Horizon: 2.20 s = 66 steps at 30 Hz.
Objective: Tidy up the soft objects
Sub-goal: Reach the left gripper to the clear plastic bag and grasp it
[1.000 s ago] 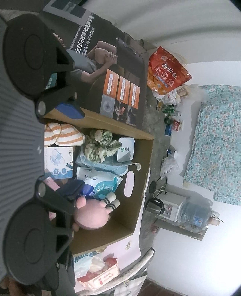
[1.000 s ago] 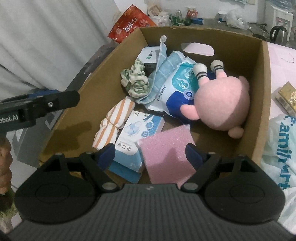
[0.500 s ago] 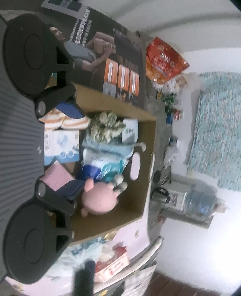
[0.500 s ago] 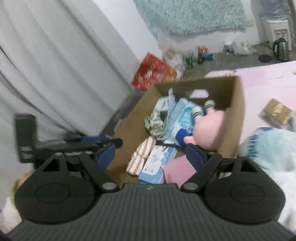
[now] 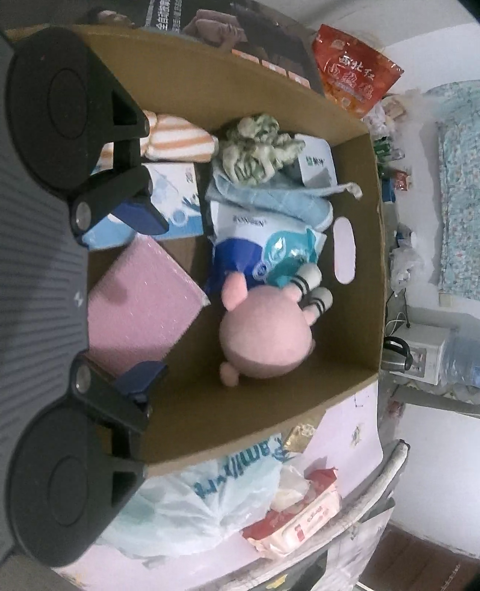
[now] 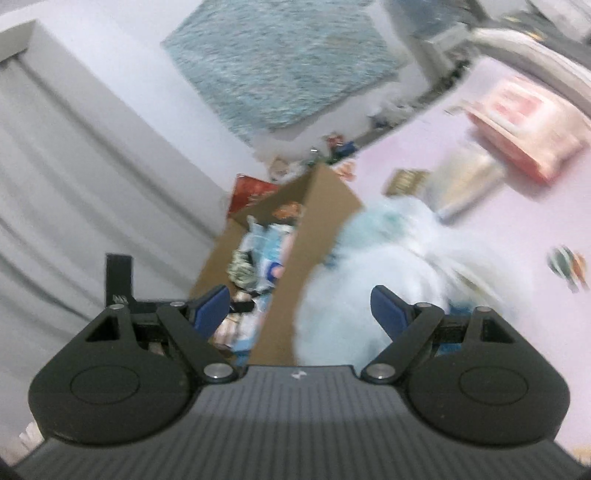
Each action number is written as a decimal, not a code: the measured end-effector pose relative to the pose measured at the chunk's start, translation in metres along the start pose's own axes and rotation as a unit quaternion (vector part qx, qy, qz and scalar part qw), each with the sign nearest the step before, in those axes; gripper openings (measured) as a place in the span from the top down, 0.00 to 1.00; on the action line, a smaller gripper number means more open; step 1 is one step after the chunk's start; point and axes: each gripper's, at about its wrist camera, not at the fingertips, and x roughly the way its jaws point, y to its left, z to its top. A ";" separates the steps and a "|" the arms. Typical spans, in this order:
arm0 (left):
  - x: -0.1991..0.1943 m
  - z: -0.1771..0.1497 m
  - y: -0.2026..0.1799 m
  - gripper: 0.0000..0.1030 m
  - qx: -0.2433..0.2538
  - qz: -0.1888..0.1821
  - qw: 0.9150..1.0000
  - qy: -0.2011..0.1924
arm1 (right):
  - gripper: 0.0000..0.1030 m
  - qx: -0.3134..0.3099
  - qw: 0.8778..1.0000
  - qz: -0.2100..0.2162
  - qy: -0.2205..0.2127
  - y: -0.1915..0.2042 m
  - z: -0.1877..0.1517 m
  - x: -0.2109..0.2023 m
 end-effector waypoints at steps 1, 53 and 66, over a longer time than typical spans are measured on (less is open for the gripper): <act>-0.002 0.002 -0.002 0.26 0.000 -0.001 1.000 0.000 | 0.19 0.005 1.000 -0.006 -0.001 -0.006 -0.004 -0.001; 0.175 0.123 -0.294 0.52 0.347 0.004 0.938 0.019 | 0.17 0.186 0.982 0.031 -0.028 -0.179 -0.006 0.039; 0.124 0.123 -0.287 0.62 0.307 -0.022 0.951 -0.015 | 0.17 0.183 0.982 0.027 -0.036 -0.176 -0.007 0.028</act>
